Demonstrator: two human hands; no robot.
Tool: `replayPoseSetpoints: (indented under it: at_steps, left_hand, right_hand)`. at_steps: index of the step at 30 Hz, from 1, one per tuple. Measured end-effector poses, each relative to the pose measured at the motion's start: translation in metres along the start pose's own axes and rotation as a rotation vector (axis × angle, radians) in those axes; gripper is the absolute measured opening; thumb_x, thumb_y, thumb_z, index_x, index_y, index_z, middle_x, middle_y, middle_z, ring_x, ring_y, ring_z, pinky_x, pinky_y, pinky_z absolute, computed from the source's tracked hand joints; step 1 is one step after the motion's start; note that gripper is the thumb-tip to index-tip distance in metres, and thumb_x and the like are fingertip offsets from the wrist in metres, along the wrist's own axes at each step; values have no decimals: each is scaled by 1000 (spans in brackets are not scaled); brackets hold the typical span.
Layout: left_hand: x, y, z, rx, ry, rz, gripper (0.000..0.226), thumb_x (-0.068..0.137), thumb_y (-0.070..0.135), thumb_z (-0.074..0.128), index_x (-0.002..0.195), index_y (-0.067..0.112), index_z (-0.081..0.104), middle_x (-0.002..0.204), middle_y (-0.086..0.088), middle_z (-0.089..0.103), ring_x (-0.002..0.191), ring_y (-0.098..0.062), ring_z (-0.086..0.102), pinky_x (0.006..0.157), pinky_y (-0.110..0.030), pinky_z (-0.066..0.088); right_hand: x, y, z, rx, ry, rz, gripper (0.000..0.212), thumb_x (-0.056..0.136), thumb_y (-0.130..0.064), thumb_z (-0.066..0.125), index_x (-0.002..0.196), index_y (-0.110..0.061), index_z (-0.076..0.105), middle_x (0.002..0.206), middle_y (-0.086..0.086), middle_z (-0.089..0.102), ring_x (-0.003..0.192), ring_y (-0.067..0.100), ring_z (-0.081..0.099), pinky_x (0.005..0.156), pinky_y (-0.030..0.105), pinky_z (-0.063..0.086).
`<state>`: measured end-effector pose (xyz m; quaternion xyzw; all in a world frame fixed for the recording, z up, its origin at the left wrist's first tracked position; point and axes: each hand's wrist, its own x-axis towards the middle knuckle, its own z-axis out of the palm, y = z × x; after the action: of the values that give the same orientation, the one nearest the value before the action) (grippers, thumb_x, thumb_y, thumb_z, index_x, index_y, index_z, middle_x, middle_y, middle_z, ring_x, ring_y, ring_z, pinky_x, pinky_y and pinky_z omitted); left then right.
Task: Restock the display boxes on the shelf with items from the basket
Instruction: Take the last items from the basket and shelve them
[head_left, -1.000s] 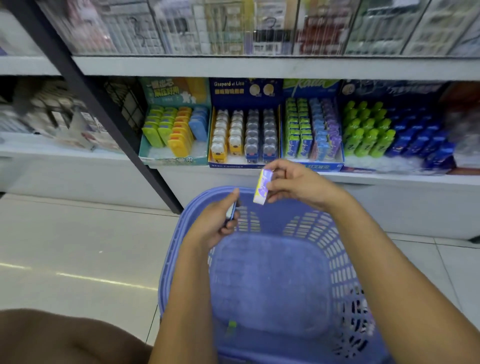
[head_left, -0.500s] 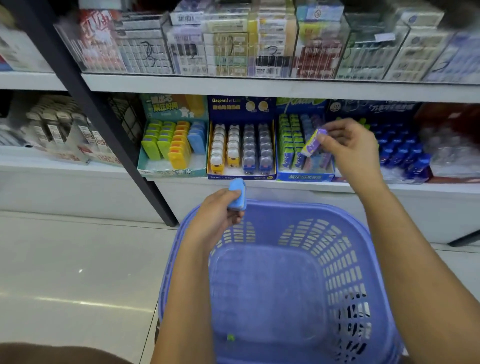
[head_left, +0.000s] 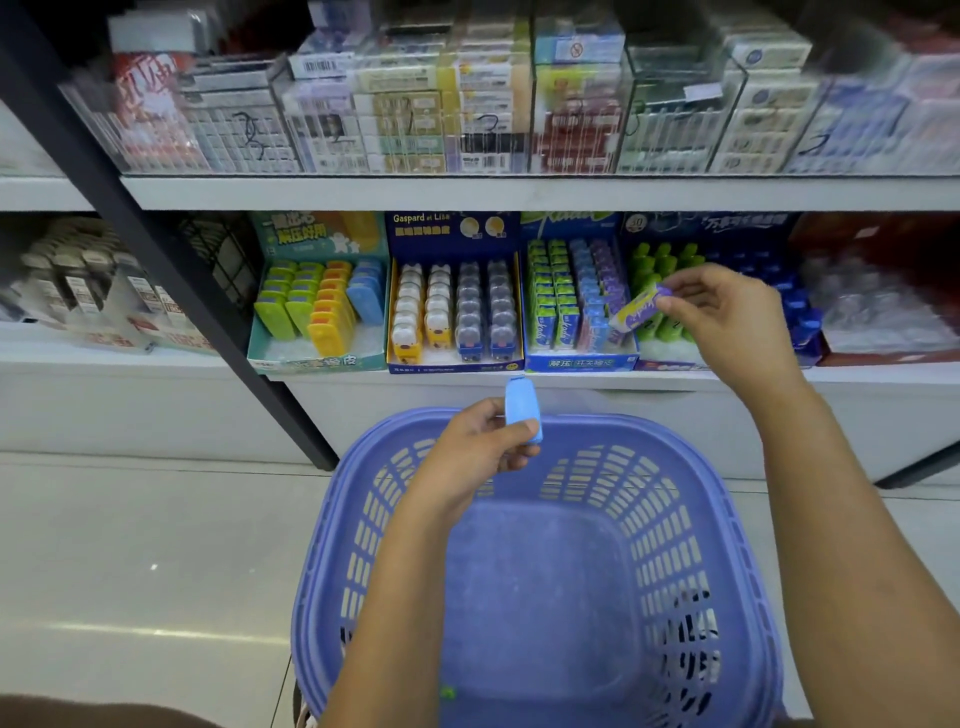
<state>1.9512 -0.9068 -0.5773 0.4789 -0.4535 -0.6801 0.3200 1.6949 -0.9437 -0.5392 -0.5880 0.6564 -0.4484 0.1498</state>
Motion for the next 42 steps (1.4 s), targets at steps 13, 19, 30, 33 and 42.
replayPoseSetpoints:
  at_steps: [13,19,30,33,42]
  left_hand:
    - [2,-1,-1,32,30,52,24,87,10,65,110,16,63,87,0,66,75,-9,62,63,-14,51]
    - [4,-3,-7,40,65,79,21,86,12,66,101,28,66,89,5,67,77,-5,60,65,-16,50]
    - [5,1,-17,87,202,150,11,88,12,64,99,13,65,83,0,67,70,-9,60,61,-15,50]
    - [1,8,-30,118,322,220,10,79,18,75,83,18,66,72,6,67,60,0,60,58,-12,48]
    - [-9,44,-78,145,513,484,12,76,28,77,84,22,68,78,5,71,73,-5,64,66,-14,50]
  right_hand:
    - [1,2,12,-306,-79,-188,19,85,-11,67,103,-7,72,91,11,69,81,21,63,83,30,50]
    - [13,-4,9,-451,-246,-204,21,84,-11,67,105,-6,72,92,13,71,86,24,65,82,28,48]
    - [7,-22,18,-492,-178,-84,26,77,-13,75,102,-11,68,96,6,64,73,14,55,74,27,46]
    - [-10,-61,35,-286,-258,-222,32,71,-20,80,98,-23,64,81,-18,54,63,0,48,62,12,37]
    - [-28,-130,115,-98,-658,-406,44,80,-21,72,116,-37,52,80,-11,57,66,2,52,64,18,44]
